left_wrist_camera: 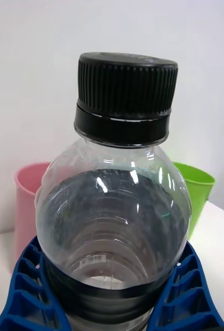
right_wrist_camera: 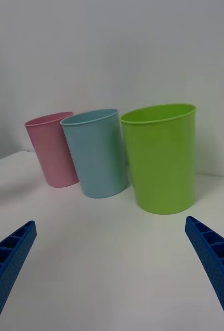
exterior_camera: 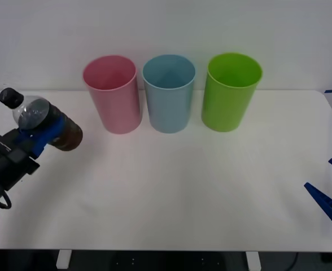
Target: Grasp the object on the table and drop it into the matching bin: aluminum can to the light blue bin, PET bottle to the pink bin.
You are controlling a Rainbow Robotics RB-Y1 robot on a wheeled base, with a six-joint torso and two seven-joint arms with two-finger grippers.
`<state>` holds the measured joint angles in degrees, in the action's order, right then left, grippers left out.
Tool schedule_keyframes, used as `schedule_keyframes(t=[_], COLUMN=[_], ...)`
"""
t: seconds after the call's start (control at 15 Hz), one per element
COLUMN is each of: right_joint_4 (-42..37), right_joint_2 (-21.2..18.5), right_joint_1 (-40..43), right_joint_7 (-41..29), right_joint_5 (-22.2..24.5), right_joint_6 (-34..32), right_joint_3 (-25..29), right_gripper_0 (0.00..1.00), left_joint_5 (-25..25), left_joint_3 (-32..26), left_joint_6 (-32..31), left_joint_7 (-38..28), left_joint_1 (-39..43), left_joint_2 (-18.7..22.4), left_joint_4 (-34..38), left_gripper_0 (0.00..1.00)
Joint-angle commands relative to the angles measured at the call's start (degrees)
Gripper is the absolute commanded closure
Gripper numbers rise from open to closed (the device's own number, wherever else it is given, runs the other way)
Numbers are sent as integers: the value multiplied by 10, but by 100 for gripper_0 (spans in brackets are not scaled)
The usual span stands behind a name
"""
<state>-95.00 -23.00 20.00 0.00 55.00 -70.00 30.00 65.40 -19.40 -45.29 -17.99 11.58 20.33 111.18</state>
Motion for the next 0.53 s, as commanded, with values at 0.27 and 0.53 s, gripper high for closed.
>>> schedule_keyframes(t=[0.27,0.53], right_joint_4=[0,0], right_joint_2=[0,0], right_joint_1=[0,0], right_joint_7=[0,0], right_joint_5=[0,0], right_joint_6=[0,0], right_joint_3=[0,0], right_gripper_0=[0,0], left_joint_5=[-28,-14], left_joint_3=[13,23], left_joint_6=[82,98], left_joint_7=[-23,-26], left_joint_1=[-54,-104], left_joint_2=[60,62], left_joint_4=[-3,-37], left_gripper_0=[100,100])
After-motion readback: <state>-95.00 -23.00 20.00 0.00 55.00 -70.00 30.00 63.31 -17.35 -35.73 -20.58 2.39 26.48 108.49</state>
